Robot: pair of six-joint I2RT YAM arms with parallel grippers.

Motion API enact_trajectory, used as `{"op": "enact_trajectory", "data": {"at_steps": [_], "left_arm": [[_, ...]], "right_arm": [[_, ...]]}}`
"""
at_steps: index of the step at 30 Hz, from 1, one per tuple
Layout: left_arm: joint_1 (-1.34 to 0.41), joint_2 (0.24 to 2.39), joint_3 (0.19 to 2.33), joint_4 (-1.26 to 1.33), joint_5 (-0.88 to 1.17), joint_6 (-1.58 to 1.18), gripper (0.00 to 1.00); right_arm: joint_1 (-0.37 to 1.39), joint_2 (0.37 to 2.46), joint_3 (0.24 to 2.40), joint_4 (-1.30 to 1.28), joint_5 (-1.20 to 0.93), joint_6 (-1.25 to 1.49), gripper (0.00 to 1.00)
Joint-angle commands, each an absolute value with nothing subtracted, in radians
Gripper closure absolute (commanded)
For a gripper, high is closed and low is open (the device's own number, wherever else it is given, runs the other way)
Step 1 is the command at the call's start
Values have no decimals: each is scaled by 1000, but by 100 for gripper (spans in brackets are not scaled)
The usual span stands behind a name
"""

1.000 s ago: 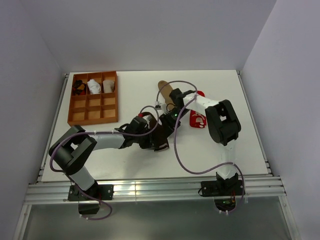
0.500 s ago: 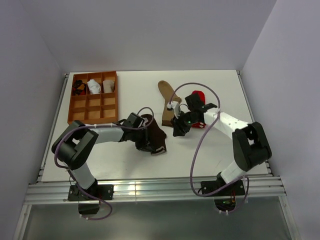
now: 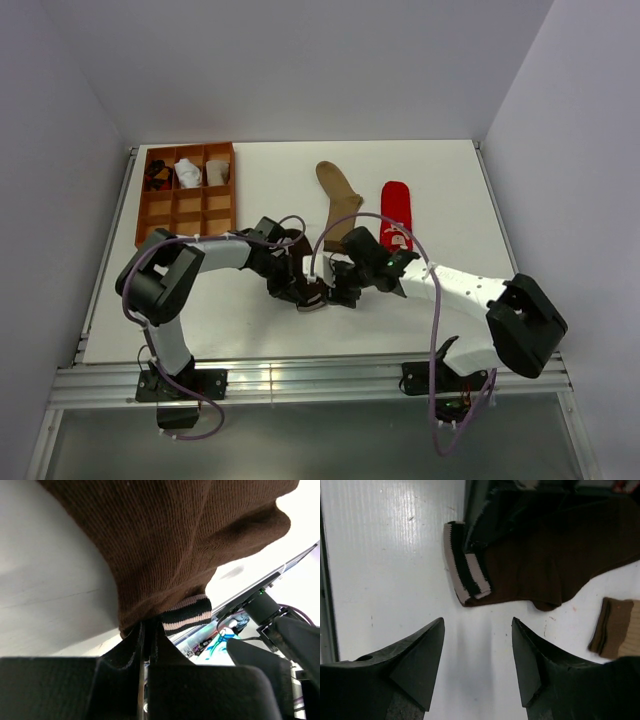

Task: Roll the socks
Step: Roll the sock at the center of the board.

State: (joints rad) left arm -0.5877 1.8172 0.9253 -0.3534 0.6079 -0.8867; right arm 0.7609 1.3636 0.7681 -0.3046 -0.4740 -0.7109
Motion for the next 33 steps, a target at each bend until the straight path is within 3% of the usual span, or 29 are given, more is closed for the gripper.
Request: {"op": "enact_trajectory", "data": {"at_steps": [1, 18, 26, 33], "left_arm": [[-592, 1879, 931, -471, 515, -825, 100], [-592, 1908, 954, -482, 526, -802, 100], [-594, 1921, 960, -479, 540, -793, 100], [-591, 1914, 965, -476, 555, -788, 98]], "right_arm": [[839, 1316, 718, -186, -359, -790, 36], [1069, 1422, 612, 71, -94, -893, 37], [1081, 1483, 656, 35, -100, -881, 46], [1081, 1529, 699, 8, -82, -836, 62]]}}
